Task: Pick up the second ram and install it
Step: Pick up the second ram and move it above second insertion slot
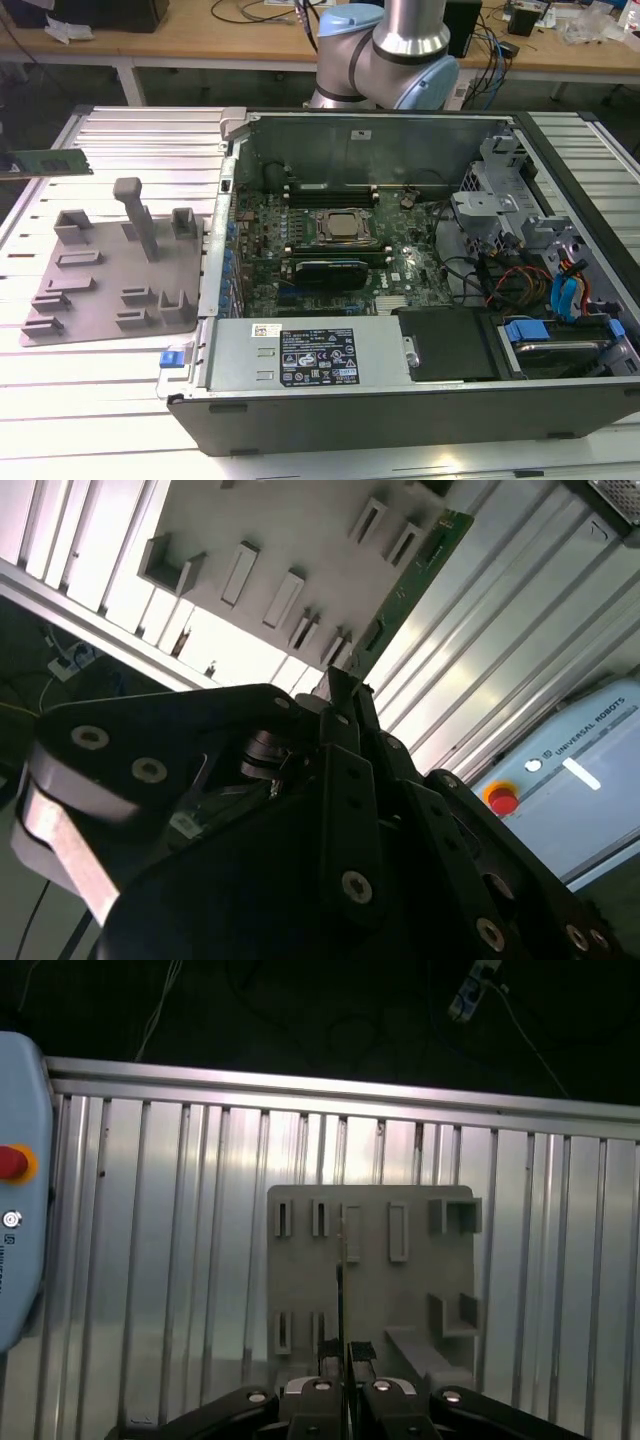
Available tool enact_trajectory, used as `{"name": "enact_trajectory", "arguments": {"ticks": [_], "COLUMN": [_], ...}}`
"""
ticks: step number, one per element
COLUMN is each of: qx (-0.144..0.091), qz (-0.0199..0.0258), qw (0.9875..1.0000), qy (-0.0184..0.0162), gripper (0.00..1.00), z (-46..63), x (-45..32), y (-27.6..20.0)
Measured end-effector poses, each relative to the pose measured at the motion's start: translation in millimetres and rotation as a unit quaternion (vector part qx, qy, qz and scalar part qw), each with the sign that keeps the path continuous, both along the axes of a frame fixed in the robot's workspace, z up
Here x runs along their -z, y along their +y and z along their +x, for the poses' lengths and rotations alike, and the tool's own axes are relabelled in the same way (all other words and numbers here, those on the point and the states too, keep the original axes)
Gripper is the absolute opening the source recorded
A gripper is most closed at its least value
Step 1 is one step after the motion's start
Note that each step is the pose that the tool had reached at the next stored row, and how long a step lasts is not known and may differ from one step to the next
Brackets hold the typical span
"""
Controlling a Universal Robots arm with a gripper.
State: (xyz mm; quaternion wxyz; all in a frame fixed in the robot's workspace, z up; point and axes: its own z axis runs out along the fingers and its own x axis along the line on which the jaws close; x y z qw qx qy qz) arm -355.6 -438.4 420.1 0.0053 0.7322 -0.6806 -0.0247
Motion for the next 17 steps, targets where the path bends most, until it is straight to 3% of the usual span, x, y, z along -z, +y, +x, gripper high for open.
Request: {"name": "enact_trajectory", "arguments": {"ticks": [3, 10, 17], "qx": [0.000, 0.000, 0.000], "qz": [0.0000, 0.0000, 0.0000], "qw": [1.0000, 1.0000, 1.0000], "qy": [0.0001, 0.0001, 0.0001], "gripper": [0.11, 0.11, 0.11], "z": [26.7, 54.5, 74.9], "x": [0.3, 0.6, 0.9], "y": [0.0, 0.1, 0.5]}}
